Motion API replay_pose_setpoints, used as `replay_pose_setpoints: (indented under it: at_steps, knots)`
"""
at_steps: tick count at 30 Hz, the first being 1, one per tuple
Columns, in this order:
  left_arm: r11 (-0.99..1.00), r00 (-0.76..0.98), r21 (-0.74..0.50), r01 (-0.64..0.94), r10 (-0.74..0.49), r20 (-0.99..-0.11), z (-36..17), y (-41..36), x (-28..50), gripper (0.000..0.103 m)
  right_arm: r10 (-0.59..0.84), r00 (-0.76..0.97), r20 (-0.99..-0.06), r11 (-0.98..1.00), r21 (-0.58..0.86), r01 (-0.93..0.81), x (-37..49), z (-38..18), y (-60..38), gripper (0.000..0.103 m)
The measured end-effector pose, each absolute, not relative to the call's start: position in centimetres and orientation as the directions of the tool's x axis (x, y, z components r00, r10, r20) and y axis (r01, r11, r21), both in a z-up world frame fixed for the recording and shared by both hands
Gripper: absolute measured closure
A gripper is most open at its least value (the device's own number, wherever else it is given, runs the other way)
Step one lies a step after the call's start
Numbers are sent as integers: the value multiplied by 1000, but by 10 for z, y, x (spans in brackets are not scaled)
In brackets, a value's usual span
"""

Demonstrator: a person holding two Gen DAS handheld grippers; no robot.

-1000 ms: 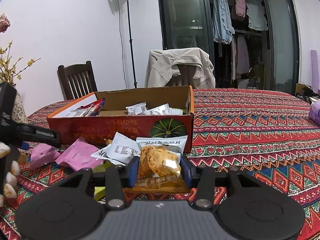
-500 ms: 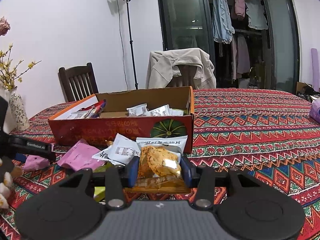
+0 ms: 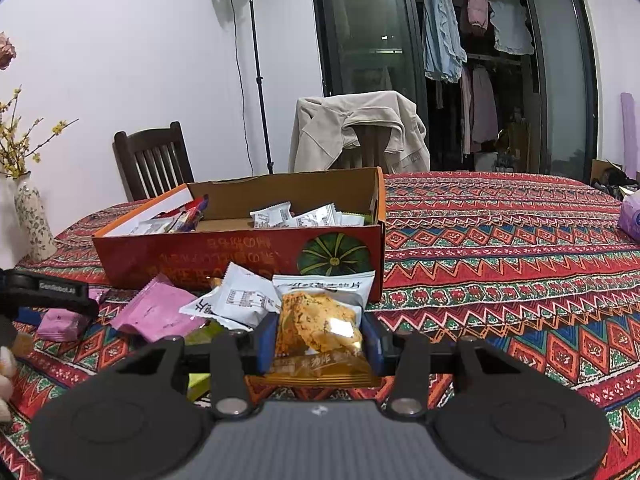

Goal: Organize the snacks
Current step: 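Grasp a pink packet with the left gripper while the right gripper holds the cracker packet, then lift both held packets and carry them over the cardboard box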

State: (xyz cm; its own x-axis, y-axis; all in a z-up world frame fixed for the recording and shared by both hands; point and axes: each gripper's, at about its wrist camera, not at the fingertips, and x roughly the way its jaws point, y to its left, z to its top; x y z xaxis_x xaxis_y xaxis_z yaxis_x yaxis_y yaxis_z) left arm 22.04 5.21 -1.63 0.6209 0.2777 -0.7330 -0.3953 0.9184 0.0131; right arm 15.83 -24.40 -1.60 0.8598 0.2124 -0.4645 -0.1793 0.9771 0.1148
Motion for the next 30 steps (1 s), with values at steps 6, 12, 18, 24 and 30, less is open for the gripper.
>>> replay_pose_setpoints:
  at_steps: [6, 12, 18, 24, 30]
  knots:
    - [919, 635, 11, -395, 282, -719, -19, 55, 212, 3, 219, 857, -466, 976, 117, -186, 158, -16, -244, 59]
    - [940, 694, -59, -337, 205, -690, -10, 58, 190, 40, 219, 856, -468, 976, 117, -185, 159, -16, -244, 59]
    - [950, 728, -58, -306, 194, -658, -10, 55, 174, 42, 221, 856, -468, 975, 119, -187, 159, -17, -243, 59]
    - [958, 772, -75, -276, 174, -612, -2, 54, 159, 42, 228, 862, -452, 973, 117, -197, 157, -16, -243, 59]
    - [964, 805, -111, -242, 136, -577, 13, 52, 151, 42, 239, 874, -422, 971, 99, -218, 151, -11, -239, 59]
